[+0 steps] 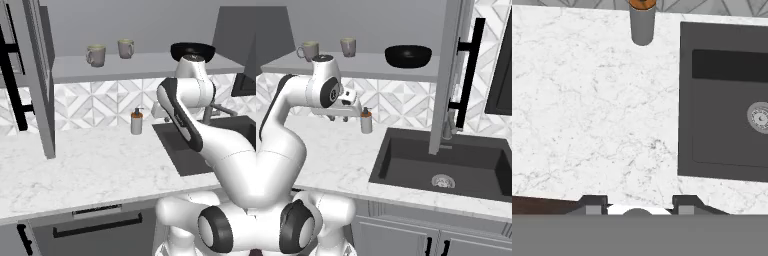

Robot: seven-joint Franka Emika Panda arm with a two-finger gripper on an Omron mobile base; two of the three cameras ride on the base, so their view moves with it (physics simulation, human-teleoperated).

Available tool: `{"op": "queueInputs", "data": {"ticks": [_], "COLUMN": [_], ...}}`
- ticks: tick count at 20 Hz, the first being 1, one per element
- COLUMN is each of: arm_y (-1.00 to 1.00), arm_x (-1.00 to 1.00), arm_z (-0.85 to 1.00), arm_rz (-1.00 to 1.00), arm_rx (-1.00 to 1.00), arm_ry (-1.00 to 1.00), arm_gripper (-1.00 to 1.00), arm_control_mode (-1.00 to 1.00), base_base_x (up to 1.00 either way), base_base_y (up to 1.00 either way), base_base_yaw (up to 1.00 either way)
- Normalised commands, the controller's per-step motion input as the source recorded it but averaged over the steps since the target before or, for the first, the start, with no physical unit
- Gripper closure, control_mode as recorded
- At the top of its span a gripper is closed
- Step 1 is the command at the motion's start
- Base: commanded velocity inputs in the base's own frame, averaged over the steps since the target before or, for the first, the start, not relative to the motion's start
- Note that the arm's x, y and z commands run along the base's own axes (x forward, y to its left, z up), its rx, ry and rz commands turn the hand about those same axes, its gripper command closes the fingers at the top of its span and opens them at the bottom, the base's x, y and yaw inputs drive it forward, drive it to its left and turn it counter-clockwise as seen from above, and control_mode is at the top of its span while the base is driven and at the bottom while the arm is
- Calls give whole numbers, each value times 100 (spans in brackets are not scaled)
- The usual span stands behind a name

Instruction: Gather all objects into one cabinet and sort the glasses and bowls to opposite sides.

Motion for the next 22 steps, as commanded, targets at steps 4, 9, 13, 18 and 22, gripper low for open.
{"op": "queueInputs", "data": {"ticks": [4,9,13,18,22], "arm_y": [0,0,0,0,0], "arm_x": [0,0,0,0,0], "arm_z": [0,0,0,0,0], "arm_rz": [0,0,0,0,0], "arm_rx": [0,0,0,0,0], "arm_ry": [0,0,0,0,0], "arm_gripper": [-100,-100,-100,-100,-100], "arm_control_mode": [100,100,100,100,100], "base_base_x": [-13,-85,-21,2,0], "base_base_y": [1,2,27,44,44], "base_base_yaw": [6,28,43,79,87]}}
